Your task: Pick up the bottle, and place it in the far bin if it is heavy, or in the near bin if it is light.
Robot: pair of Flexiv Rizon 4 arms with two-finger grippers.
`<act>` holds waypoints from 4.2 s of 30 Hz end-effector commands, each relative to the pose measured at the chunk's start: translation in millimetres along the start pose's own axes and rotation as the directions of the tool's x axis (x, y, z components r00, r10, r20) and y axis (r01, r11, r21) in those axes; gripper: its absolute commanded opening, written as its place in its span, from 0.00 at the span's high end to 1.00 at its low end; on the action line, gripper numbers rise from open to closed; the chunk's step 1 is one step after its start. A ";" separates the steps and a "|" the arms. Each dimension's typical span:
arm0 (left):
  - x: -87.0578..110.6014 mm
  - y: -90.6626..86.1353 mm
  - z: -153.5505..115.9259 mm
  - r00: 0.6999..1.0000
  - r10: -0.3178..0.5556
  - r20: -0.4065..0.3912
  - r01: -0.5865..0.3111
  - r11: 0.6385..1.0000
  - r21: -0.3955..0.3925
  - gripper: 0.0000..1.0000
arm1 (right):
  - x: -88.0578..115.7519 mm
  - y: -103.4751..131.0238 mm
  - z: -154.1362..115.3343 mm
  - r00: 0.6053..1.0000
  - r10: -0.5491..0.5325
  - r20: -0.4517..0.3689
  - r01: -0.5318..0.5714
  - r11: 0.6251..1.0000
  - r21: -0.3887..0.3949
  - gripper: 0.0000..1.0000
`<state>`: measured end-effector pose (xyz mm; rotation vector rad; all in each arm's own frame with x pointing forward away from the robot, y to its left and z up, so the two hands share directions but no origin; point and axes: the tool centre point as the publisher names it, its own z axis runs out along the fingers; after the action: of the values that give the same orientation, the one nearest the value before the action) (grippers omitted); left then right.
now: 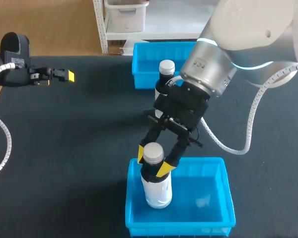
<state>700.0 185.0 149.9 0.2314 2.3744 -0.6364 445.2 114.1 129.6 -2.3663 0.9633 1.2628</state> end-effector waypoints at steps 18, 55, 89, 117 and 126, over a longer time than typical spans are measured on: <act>0.0 0.0 0.0 1.000 0.000 0.000 0.000 1.000 0.000 0.00 | 61.7 14.4 -74.8 0.982 0.172 -0.075 -0.163 0.980 0.111 0.00; 0.0 0.0 0.0 1.000 0.000 0.000 0.000 1.000 0.000 0.00 | 155.3 -115.0 -244.2 0.850 0.510 0.135 -0.488 0.664 0.566 0.00; 0.0 0.0 0.0 1.000 0.000 0.000 0.000 1.000 0.000 0.00 | 137.1 -164.1 -192.0 0.851 0.497 0.170 -0.510 0.702 0.497 0.00; 0.0 0.0 0.0 1.000 0.000 0.000 0.000 1.000 0.000 0.00 | 136.7 -139.1 -207.6 0.845 0.503 0.182 -0.511 0.658 0.553 1.00; 0.0 0.0 0.0 1.000 0.000 0.000 0.000 1.000 0.000 0.00 | 141.2 -94.9 -255.0 0.821 0.535 0.200 -0.523 0.563 0.640 1.00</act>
<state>700.0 185.0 150.0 0.2314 2.3744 -0.6364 742.5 10.5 141.5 -1.5984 1.8573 0.8923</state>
